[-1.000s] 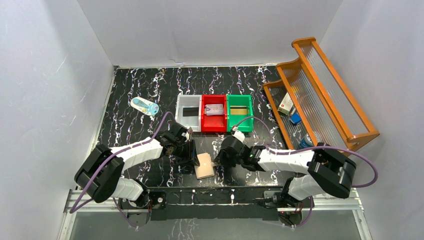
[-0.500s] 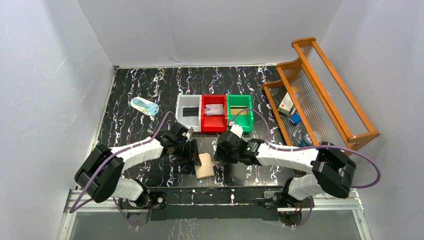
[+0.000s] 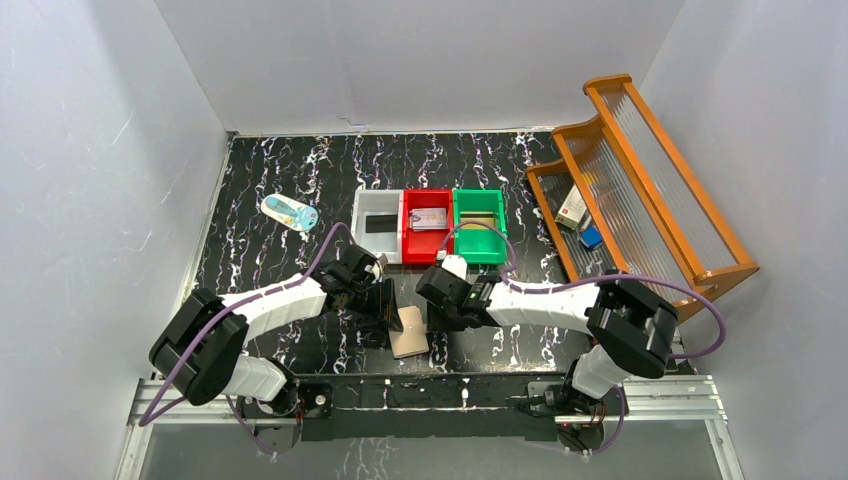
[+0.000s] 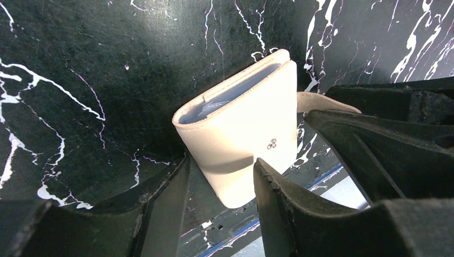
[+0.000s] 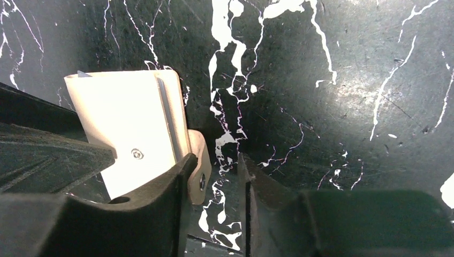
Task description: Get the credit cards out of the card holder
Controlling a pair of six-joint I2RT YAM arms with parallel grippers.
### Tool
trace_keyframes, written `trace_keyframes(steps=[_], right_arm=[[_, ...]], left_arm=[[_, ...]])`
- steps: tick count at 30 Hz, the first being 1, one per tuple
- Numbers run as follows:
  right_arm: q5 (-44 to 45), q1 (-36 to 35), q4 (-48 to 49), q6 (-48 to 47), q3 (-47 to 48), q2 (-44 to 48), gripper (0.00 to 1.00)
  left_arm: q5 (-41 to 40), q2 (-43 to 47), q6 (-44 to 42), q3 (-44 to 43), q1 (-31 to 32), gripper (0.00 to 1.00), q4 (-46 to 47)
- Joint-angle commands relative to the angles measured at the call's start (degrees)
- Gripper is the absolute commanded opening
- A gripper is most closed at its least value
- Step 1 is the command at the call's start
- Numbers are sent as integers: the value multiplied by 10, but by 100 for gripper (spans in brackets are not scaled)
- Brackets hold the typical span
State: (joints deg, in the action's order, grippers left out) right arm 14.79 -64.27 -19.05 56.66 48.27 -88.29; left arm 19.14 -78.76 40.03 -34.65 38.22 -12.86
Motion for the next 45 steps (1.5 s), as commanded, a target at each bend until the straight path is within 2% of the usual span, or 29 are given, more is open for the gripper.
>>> trace_keyframes(steps=[1, 7, 18, 21, 27, 33, 39, 42, 45], right_arm=[[-7, -2, -1, -14, -6, 16, 40], [-7, -2, 25, -16, -17, 23, 29], [-9, -1, 69, -25, -12, 11, 32], [-10, -2, 67, -28, -7, 3, 27], [-5, -1, 41, -43, 13, 2, 7], [9, -1, 29, -18, -11, 64, 5], [-38, -1, 105, -9, -52, 135, 6], [-71, -1, 138, -11, -53, 142, 7], [-101, -1, 193, -9, -56, 141, 8]], left_arm=[[-57, -17, -24, 20, 2, 47, -43], [-53, -11, -24, 20, 2, 47, -43], [-53, 1, -22, 27, 2, 49, -43], [-53, 1, -22, 27, 2, 49, -43], [-56, 18, -21, 26, 2, 51, -43], [-87, 58, -5, 25, 3, 64, -53], [-165, 129, 14, 15, 2, 81, -93], [-210, 160, 15, 3, 1, 96, -123], [-253, 197, 18, -5, 1, 98, -149]])
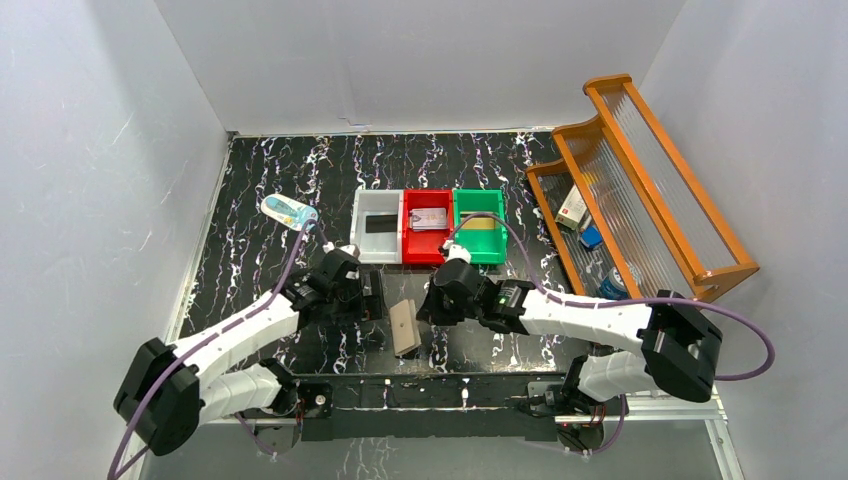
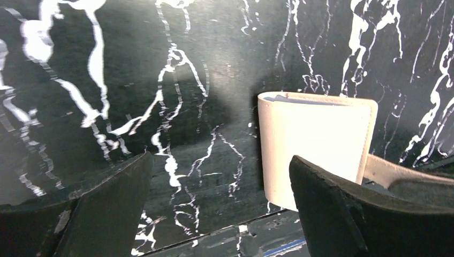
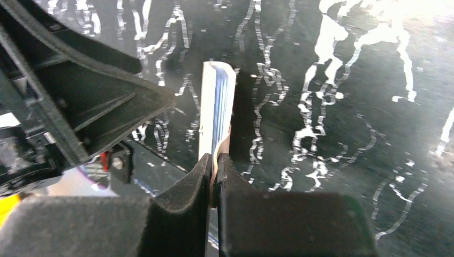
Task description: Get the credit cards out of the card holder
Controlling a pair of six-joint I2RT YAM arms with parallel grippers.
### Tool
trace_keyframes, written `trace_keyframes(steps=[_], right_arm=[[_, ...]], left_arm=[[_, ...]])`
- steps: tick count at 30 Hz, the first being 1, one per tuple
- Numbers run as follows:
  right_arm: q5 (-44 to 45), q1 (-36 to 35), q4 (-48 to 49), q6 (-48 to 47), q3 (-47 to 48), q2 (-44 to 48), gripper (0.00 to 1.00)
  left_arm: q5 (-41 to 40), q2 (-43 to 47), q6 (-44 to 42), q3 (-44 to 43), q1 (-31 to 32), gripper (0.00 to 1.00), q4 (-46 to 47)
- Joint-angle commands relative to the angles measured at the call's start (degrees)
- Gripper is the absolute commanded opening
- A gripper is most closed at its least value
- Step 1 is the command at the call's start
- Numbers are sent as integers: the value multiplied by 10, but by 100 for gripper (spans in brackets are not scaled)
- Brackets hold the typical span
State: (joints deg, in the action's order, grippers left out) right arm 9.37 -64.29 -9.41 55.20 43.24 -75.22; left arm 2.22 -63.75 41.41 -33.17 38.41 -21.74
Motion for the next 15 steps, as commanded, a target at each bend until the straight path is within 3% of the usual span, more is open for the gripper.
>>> trace_keyframes(steps=[1, 9, 15], right_arm=[[-57, 0, 124, 9, -6, 6, 8], [-133, 0, 187, 14, 51, -85, 9], [-117, 0, 208, 36, 41, -95, 9]], left_arm=[[-101, 59, 8, -20, -1, 98, -67], [-187, 184, 41, -12, -1, 98, -109], [-216, 220, 62, -18, -1, 98, -156]])
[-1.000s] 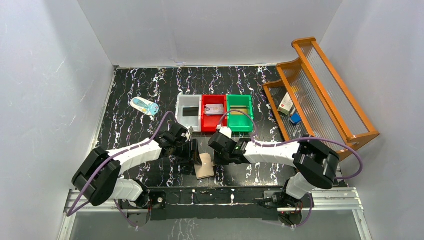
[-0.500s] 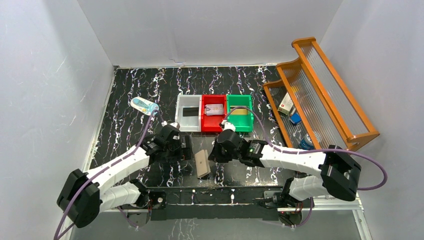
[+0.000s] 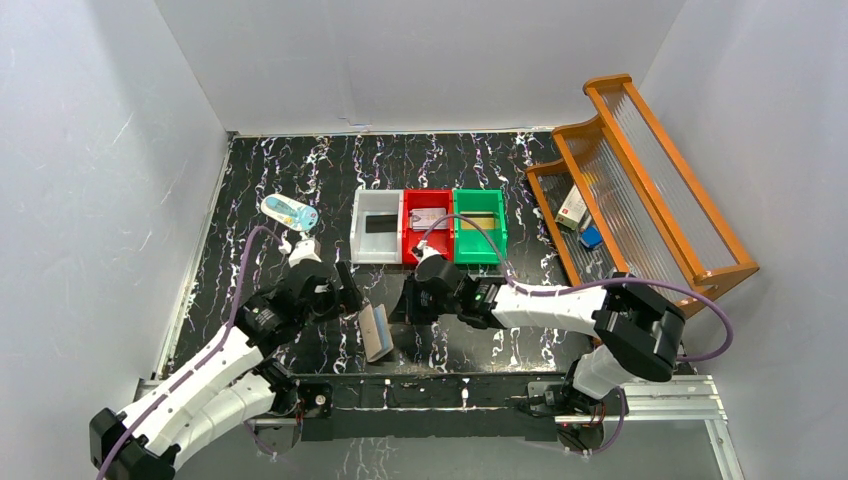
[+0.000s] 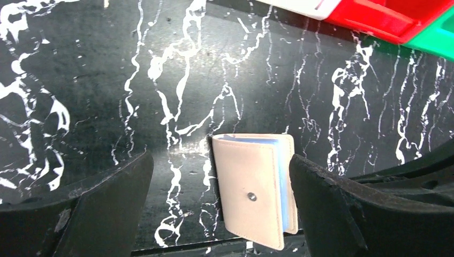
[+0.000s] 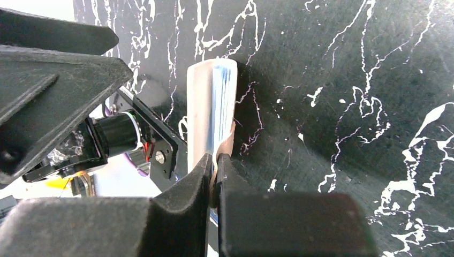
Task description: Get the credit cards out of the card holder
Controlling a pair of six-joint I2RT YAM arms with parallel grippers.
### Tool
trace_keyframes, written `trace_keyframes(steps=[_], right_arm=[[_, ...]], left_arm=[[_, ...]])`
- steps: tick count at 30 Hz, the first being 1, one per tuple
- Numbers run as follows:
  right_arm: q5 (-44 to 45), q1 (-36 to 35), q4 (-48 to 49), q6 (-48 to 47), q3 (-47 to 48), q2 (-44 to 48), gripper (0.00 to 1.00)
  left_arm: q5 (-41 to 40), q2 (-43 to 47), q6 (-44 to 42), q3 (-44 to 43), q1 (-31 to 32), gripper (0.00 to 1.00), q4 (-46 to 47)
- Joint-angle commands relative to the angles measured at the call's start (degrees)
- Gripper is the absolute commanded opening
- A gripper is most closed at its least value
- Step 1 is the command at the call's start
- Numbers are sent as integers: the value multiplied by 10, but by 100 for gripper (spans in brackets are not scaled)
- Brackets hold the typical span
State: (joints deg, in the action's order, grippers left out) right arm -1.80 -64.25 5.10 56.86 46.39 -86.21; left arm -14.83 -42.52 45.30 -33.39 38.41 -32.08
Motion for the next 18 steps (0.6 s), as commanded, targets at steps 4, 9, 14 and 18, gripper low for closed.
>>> trace_keyframes(steps=[4, 9, 14, 18], right_arm=[[25, 8, 51, 21, -2, 59, 10], [54, 9, 9, 15, -8, 109, 10], [35, 9, 8, 31, -16, 82, 11], [23, 9, 13, 35, -12, 61, 11]], left_arm=[[-39, -11, 29, -24, -1, 98, -59], [-38, -33, 29, -33, -1, 98, -67], [-30, -36, 30, -37, -1, 98, -59], [-22, -38, 22, -36, -1, 98, -57]])
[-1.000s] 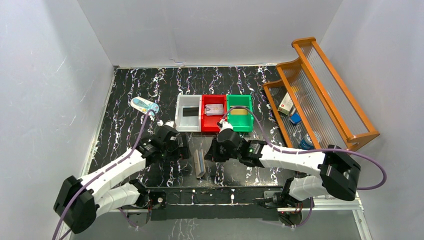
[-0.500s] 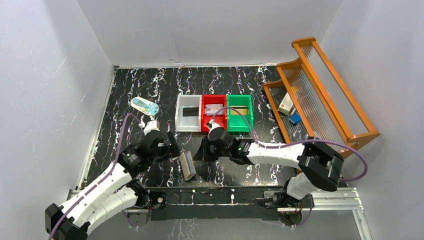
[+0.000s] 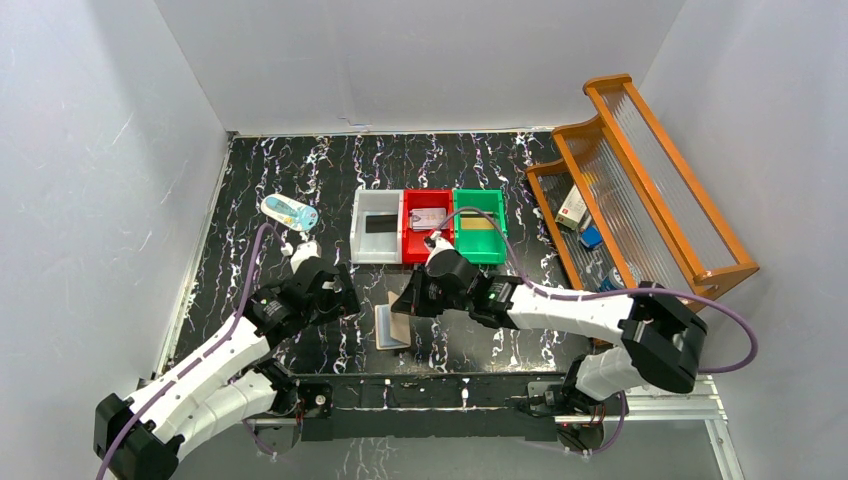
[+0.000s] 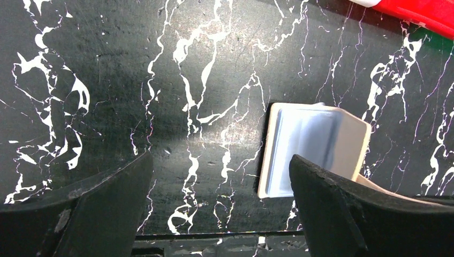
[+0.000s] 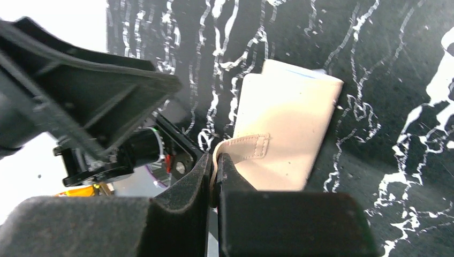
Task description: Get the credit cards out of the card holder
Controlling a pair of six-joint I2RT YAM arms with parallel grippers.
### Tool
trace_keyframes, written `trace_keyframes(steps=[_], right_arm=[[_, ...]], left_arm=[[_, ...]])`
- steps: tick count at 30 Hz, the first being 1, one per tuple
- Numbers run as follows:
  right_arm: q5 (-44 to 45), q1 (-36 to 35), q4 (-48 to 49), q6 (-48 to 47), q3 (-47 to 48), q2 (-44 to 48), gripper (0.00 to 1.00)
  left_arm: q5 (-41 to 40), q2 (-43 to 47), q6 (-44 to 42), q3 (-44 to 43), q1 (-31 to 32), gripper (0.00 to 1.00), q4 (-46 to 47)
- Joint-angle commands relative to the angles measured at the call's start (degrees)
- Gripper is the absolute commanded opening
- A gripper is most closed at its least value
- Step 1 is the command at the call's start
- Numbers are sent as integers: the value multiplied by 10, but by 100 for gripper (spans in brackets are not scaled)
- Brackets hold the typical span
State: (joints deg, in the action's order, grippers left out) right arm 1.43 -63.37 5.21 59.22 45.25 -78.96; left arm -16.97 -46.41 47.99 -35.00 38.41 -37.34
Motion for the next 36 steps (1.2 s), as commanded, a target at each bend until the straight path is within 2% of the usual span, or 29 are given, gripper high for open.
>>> trace_keyframes(steps=[1, 8, 13, 19, 24, 29, 32, 36], right_arm=[[-10, 0, 17, 12, -2, -10, 11], [18, 11, 35, 34, -53, 29, 12], [61, 58, -50, 50, -123, 92, 14], [43, 88, -48, 58, -209, 165, 17], [33, 88, -32, 75, -246, 173, 18], [50, 89, -43, 79, -248, 182, 19], [49, 88, -38, 75, -248, 175, 22], [48, 88, -32, 72, -248, 158, 22]], left_arm=[[2, -1, -9, -19, -1, 98, -3], [71, -11, -48, -17, -1, 94, 37], [135, -23, -77, -7, -1, 91, 82], [252, -55, -112, 7, -1, 85, 167], [327, -109, -122, -4, -1, 79, 214], [355, -167, -123, -19, -1, 75, 219], [398, -189, -124, -27, 1, 74, 246], [445, -229, -122, -44, 11, 67, 287]])
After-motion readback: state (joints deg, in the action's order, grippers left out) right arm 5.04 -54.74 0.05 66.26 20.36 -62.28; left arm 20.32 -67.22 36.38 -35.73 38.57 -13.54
